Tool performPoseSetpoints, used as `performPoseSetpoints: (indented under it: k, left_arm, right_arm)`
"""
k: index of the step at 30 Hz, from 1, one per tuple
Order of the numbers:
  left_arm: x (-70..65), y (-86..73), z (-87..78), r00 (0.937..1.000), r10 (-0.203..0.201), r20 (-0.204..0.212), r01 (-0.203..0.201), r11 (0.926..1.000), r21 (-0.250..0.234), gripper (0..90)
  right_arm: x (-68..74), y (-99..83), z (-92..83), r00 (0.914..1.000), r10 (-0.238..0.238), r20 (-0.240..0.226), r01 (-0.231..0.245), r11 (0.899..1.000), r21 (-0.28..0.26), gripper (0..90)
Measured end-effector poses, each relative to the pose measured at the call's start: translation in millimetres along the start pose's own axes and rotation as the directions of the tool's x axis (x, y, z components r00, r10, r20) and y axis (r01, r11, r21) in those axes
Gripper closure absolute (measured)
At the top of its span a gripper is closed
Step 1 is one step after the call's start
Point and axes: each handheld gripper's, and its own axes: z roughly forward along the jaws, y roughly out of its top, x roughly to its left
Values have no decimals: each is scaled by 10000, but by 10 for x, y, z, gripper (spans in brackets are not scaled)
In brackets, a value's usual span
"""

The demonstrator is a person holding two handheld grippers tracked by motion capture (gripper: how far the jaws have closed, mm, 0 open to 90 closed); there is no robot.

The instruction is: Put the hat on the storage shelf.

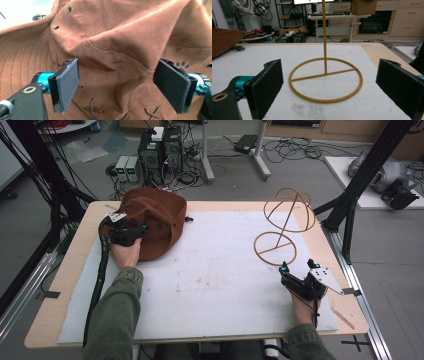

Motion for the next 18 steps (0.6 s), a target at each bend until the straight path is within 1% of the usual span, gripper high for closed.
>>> performPoseSetpoints:
  k: [3,4,5,6,7,9,10,11,13,15,16,17,18]
  left_arm:
    - [-66,3,51,9981,610,31,-610,9975,347,221]
    - [-90,16,61,9968,795,47,-797,9961,383,227]
    - [-106,29,69,9962,875,51,-876,9955,373,227]
    - [-125,55,82,9957,930,46,-931,9950,353,227]
    - [-134,76,92,9962,863,96,-866,9957,326,227]
    - [-141,112,116,9971,763,55,-764,9965,346,229]
    - [-144,117,124,9972,741,58,-743,9966,353,238]
    - [-145,116,133,9970,773,40,-774,9964,341,245]
    - [-152,105,151,9962,873,-31,-870,9953,435,286]
    - [-151,90,165,9955,941,-54,-936,9939,586,368]
    - [-152,80,175,9951,986,-96,-977,9930,670,442]
    - [-157,71,182,9938,1096,-165,-1080,9912,770,644]
    - [-162,64,184,9917,1273,-162,-1255,9885,841,753]
  right_arm:
    - [6,-7,18,10000,-85,-8,85,10000,25,67]
    - [17,-11,26,10000,-71,-44,71,9999,82,67]
    - [17,-11,26,10000,-71,-44,71,9999,82,67]
    - [23,-12,29,10000,-60,-60,60,9999,95,67]
    - [26,-13,32,9999,-127,-76,128,9999,95,67]
    - [40,-15,30,9999,-96,-127,98,9999,129,67]
    - [43,-15,32,9997,-209,-119,210,9997,81,67]
    - [53,-16,28,9998,-102,-154,104,9999,130,67]
    - [53,-16,28,9997,-157,-188,159,9998,117,67]
    - [52,-18,28,9997,-138,-205,141,9998,148,67]
    - [51,-20,28,9997,-129,-195,132,9998,163,67]
    - [46,-22,27,9997,-125,-192,128,9998,155,67]
    - [44,-23,27,9998,-111,-194,114,9998,165,67]
